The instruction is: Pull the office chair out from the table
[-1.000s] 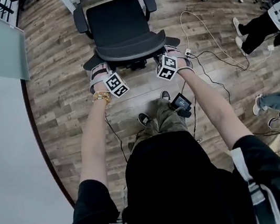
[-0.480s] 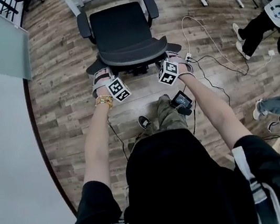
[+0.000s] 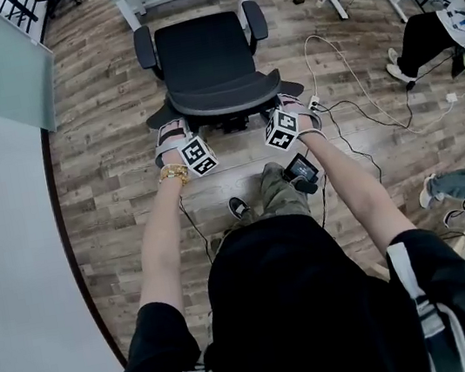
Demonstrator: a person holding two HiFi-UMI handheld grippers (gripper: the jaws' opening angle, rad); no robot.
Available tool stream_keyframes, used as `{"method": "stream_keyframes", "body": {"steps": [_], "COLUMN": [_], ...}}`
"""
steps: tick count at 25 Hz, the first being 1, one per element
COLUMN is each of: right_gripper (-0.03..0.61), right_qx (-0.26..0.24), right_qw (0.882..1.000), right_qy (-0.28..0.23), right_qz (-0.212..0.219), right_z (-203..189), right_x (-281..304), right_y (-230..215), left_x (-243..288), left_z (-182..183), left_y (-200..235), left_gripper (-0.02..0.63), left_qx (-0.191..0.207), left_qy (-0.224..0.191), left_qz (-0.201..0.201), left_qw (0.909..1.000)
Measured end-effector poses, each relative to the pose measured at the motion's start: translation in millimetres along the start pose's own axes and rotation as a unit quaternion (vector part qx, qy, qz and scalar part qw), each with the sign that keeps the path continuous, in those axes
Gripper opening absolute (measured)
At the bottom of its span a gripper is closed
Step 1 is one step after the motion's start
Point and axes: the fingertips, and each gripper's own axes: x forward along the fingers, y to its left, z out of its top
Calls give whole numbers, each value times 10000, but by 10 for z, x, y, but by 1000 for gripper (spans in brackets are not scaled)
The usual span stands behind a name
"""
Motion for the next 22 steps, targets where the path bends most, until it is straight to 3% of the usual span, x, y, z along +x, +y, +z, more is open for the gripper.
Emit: {"method": "stream_keyframes", "body": {"steps": [22], "right_gripper": [152], "right_qx": [142], "right_qw": [9996], "right_qy": [-239], "right_qz": [26], "right_z": [58], "right_x": [-52], "right_y": [10], "left_x": [-19], "left_z": [18], "left_y": [-20], "left_gripper": [195], "left_qx": [-182], "left_qy": [-163], "left_qz": [-45], "left_qw": [9997]}}
